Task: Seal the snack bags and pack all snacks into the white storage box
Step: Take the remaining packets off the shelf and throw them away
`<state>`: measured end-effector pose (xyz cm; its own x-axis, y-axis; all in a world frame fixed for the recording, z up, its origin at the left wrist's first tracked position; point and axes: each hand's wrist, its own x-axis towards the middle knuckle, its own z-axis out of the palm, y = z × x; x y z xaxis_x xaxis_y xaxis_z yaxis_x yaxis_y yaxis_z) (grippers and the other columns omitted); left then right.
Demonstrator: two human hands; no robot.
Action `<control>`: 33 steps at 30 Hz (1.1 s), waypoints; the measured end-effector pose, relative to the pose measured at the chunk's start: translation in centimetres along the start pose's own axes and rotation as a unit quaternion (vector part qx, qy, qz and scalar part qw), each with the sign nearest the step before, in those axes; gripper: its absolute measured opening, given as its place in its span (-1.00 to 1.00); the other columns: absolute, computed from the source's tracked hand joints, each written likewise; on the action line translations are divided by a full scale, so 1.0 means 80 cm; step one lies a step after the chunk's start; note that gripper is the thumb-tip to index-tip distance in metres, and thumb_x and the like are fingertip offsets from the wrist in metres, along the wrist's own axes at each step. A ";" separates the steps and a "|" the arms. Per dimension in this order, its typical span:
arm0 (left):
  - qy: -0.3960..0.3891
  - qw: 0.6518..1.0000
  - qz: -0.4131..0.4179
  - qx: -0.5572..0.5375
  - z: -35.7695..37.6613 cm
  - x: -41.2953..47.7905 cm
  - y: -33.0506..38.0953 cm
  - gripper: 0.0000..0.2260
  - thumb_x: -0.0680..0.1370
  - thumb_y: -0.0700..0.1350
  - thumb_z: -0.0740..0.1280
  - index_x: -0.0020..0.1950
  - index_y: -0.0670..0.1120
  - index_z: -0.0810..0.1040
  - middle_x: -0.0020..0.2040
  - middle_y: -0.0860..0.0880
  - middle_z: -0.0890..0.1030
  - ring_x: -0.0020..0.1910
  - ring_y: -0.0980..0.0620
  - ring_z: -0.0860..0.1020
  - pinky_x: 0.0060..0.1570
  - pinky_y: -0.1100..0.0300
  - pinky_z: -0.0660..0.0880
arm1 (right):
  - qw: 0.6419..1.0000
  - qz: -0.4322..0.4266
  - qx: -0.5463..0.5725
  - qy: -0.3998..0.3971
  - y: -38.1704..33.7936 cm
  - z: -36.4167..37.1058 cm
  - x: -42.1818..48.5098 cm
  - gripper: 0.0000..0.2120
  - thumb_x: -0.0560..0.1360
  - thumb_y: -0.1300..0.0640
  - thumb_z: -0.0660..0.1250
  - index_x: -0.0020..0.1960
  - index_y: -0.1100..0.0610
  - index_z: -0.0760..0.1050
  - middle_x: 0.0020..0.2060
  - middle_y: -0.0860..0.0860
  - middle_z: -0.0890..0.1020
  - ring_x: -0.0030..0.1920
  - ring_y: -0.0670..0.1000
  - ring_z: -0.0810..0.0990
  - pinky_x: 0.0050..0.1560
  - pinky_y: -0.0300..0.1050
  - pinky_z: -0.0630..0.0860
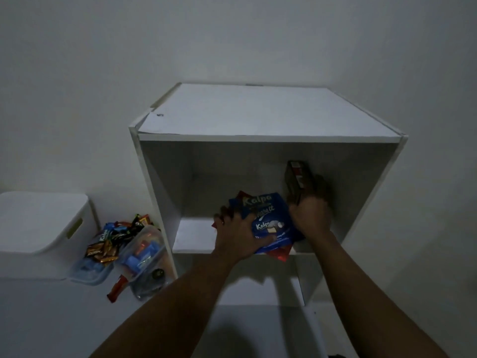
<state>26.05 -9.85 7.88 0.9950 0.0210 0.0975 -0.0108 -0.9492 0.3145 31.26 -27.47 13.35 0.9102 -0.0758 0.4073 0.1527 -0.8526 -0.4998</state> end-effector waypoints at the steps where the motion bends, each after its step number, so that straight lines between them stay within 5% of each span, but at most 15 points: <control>1: 0.009 1.000 0.010 0.011 0.002 0.001 -0.001 -0.21 0.34 0.57 0.10 0.46 0.18 0.29 0.39 -0.12 0.43 0.34 -0.19 0.38 0.37 -0.19 0.17 | 1.000 0.001 0.002 -0.012 0.004 0.006 0.002 -0.37 0.53 0.03 0.38 0.53 0.14 0.26 0.49 0.24 0.27 0.41 0.29 0.34 0.26 0.13 0.44; 6: 0.037 0.998 0.028 -0.042 -0.002 -0.003 0.000 -0.34 0.42 0.46 0.21 0.41 0.14 0.43 0.32 -0.10 0.50 0.27 -0.14 0.41 0.27 -0.01 0.33 | 0.996 0.009 -0.073 -0.055 0.019 0.033 0.003 -0.37 0.51 -0.29 0.07 0.42 0.08 0.37 0.36 0.24 0.43 0.30 0.36 0.43 0.16 0.25 0.52; 10: 0.063 0.996 0.030 -0.057 -0.002 -0.008 -0.001 -0.40 0.44 0.41 0.26 0.38 0.14 0.48 0.31 -0.08 0.48 0.24 -0.12 0.37 0.20 0.06 0.37 | 0.998 0.026 -0.062 0.006 0.007 0.034 0.006 -0.41 0.53 -0.16 0.05 0.41 0.15 0.43 0.33 0.30 0.44 0.27 0.38 0.43 0.17 0.21 0.45; 12: 0.073 0.995 0.032 -0.060 -0.004 -0.008 0.000 -0.41 0.44 0.40 0.26 0.39 0.15 0.47 0.31 -0.06 0.47 0.21 -0.10 0.37 0.18 0.06 0.39 | 0.999 0.025 -0.027 0.010 0.006 0.034 0.008 -0.55 0.59 0.05 0.21 0.43 0.18 0.41 0.34 0.33 0.41 0.17 0.38 0.51 0.04 0.10 0.50; 15: 0.072 0.992 0.025 -0.099 -0.005 -0.010 -0.001 -0.40 0.44 0.35 0.34 0.41 0.12 0.45 0.30 -0.07 0.46 0.23 -0.08 0.38 0.20 0.05 0.42 | 0.999 0.020 -0.016 -0.024 0.013 0.035 0.012 -0.52 0.55 0.27 0.33 0.46 0.20 0.36 0.38 0.32 0.36 0.09 0.34 0.57 -0.08 0.01 0.49; 20: 0.047 0.964 -0.017 -0.261 -0.016 -0.012 -0.003 -0.35 0.34 0.09 0.59 0.36 -0.08 0.54 0.30 -0.07 0.45 0.26 -0.03 0.48 0.24 0.07 0.49 | 0.999 0.024 0.002 -0.036 0.016 0.031 0.008 -0.47 0.49 0.31 0.39 0.44 0.19 0.37 0.35 0.29 0.40 0.03 0.29 0.60 -0.12 -0.09 0.45; 27: 0.038 0.952 -0.023 -0.302 -0.040 -0.016 -0.022 -0.35 0.26 -0.16 0.65 0.31 -0.22 0.55 0.17 -0.01 0.39 0.13 0.10 0.44 -0.08 0.62 0.30 | 0.994 0.086 0.003 -0.062 0.008 0.016 -0.008 -0.73 0.57 0.21 0.31 0.26 0.19 0.49 0.12 0.17 0.59 0.02 0.11 0.63 -0.12 -0.12 0.51; 31: 0.057 0.943 -0.036 -0.325 -0.045 -0.020 -0.030 -0.34 0.23 -0.17 0.67 0.29 -0.20 0.56 0.21 -0.02 0.39 0.16 0.10 0.43 -0.05 0.59 0.26 | 0.998 0.030 0.043 -0.016 -0.005 0.001 -0.014 -0.71 0.53 0.25 0.31 0.25 0.17 0.52 0.10 0.17 0.59 -0.09 0.12 0.59 -0.20 -0.19 0.40; 33: 0.071 0.938 -0.050 -0.336 -0.047 -0.021 -0.031 -0.37 0.23 -0.19 0.66 0.27 -0.21 0.58 0.18 -0.02 0.40 0.12 0.11 0.43 -0.09 0.61 0.28 | 0.999 -0.009 0.047 0.011 -0.012 -0.006 -0.021 -0.66 0.50 0.28 0.30 0.27 0.18 0.51 0.16 0.22 0.53 0.02 0.21 0.57 -0.11 -0.18 0.37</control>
<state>24.02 -6.33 10.51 0.9715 0.1866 0.1461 -0.0261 -0.5284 0.8486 29.39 -26.78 13.47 0.8990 -0.0733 0.4318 0.2045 -0.8016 -0.5618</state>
